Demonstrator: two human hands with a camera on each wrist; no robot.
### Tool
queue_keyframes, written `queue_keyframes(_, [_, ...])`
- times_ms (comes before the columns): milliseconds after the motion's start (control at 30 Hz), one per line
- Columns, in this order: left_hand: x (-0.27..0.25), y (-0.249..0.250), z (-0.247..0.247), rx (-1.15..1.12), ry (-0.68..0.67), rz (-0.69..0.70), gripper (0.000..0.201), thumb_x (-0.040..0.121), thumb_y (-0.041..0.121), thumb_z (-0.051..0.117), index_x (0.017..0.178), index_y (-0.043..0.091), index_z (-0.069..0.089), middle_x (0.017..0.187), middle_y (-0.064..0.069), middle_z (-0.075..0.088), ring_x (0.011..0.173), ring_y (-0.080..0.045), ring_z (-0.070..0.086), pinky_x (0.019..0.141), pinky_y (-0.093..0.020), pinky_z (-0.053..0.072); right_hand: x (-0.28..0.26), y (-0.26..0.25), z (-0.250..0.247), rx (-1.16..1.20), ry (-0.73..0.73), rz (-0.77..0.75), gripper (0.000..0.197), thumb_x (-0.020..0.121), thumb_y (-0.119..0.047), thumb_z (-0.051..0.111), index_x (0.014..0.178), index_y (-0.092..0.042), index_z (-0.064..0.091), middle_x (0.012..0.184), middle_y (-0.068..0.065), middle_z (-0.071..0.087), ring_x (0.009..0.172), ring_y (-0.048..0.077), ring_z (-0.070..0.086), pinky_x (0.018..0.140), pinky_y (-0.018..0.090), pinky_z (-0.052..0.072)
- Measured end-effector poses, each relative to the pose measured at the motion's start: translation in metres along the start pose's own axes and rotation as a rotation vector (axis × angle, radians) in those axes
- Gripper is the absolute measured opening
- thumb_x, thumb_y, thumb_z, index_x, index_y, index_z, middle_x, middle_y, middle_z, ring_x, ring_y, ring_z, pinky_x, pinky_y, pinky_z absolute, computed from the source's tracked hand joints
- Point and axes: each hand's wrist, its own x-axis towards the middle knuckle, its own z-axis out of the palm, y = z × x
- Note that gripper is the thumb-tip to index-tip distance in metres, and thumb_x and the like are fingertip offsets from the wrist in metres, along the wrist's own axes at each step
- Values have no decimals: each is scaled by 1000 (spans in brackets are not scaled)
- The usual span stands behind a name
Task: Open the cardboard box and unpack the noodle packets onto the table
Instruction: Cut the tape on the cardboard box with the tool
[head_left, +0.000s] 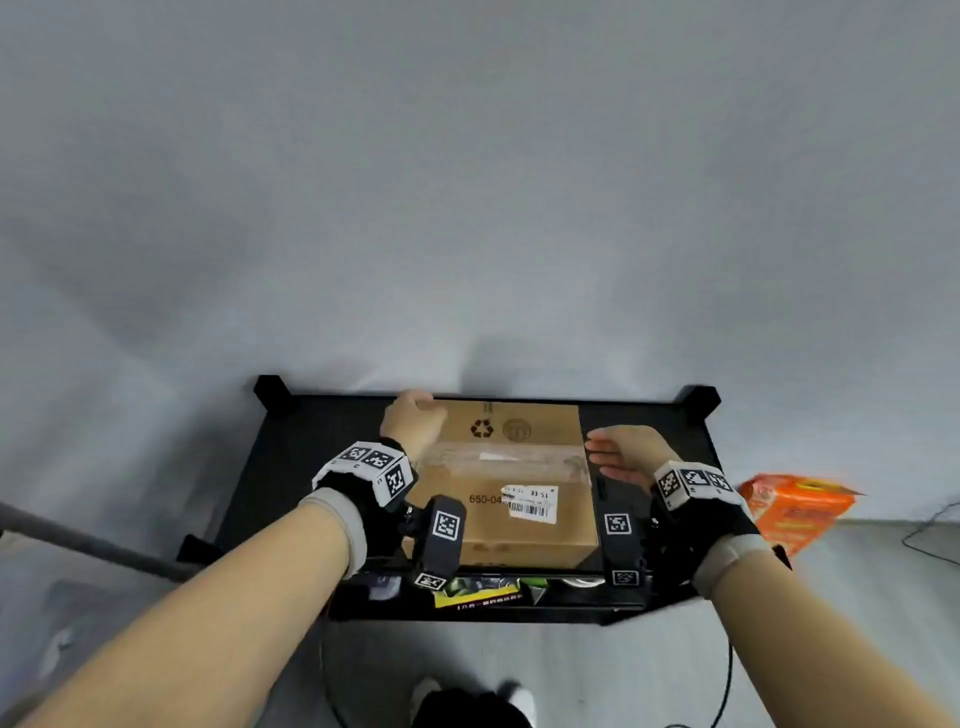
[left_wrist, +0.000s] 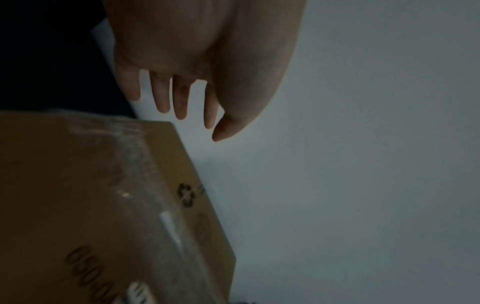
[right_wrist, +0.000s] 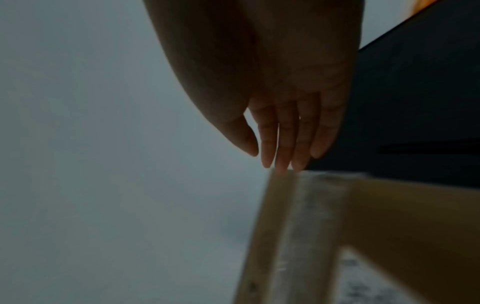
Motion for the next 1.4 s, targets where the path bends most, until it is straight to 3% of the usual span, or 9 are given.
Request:
queue_keyframes(100, [-1, -14, 5, -29, -7, -70, 57, 78, 22, 60, 132, 17, 42, 128, -16, 51, 108, -41, 60, 89, -45, 51, 16, 34, -11, 25, 86, 88, 9, 93, -13, 51, 97, -11, 58, 71, 1, 61, 65, 12, 54, 60, 23, 42])
queue_keyframes(233, [-2, -27, 7, -66, 38, -84, 60, 77, 15, 63, 133, 20, 41, 134, -11, 45, 106, -31, 59, 94, -44, 52, 38, 87, -18, -60, 146, 168, 22, 91, -3, 49, 71, -11, 53, 64, 7, 55, 58, 16, 49, 53, 22, 40])
queue_keyframes(400, [-5, -43, 11, -95, 106, -75, 54, 82, 7, 65, 131, 15, 45, 130, -9, 53, 112, -21, 54, 100, -39, 46, 56, 126, -23, -265, 281, 211, 9, 83, -11, 63, 78, -4, 68, 66, 12, 62, 72, 28, 62, 69, 35, 53])
queue_keyframes(567, [-7, -55, 18, -95, 147, -54, 50, 84, 12, 63, 130, 20, 45, 131, -6, 51, 114, -19, 52, 99, -37, 46, 63, 137, -19, -445, 380, 119, 37, 79, -24, 71, 109, -2, 66, 108, 17, 68, 102, 32, 64, 88, 33, 48])
queue_keyframes(667, [-5, -56, 18, -105, 149, -69, 51, 84, 13, 64, 130, 21, 45, 132, -5, 50, 114, -19, 52, 98, -36, 46, 66, 136, -7, -532, 415, 102, 22, 78, -21, 71, 98, -12, 70, 96, 15, 67, 97, 34, 65, 85, 33, 50])
queue_keyframes(800, [-5, -57, 15, -105, 139, -65, 51, 84, 13, 65, 130, 22, 45, 130, -5, 50, 114, -18, 51, 99, -36, 46, 68, 135, -1, -630, 366, 123, 34, 78, -17, 64, 48, -14, 48, 52, 6, 47, 49, 23, 46, 50, 25, 37])
queue_keyframes(967, [-7, -53, 11, -99, 109, -75, 52, 83, 13, 66, 130, 18, 45, 130, -9, 52, 116, -23, 53, 100, -42, 46, 68, 118, -21, -434, 281, 106, 27, 88, -17, 58, 63, -7, 57, 52, 4, 58, 63, 28, 57, 71, 29, 54])
queue_keyframes(1200, [-13, -49, 1, -60, 20, -90, 60, 82, 11, 66, 136, 14, 41, 137, -11, 48, 122, -26, 50, 103, -42, 44, 15, 43, -31, 202, 121, -278, 12, 93, -7, 55, 102, 0, 58, 83, 10, 67, 50, 0, 67, 51, 12, 54])
queue_keyframes(1400, [-24, -52, -8, -18, -70, -94, 66, 82, 12, 67, 140, 11, 36, 137, -14, 47, 122, -27, 50, 103, -43, 43, -22, 12, 1, 141, -111, -393, 18, 95, -13, 51, 78, -10, 55, 66, 3, 65, 52, 7, 65, 52, 17, 54])
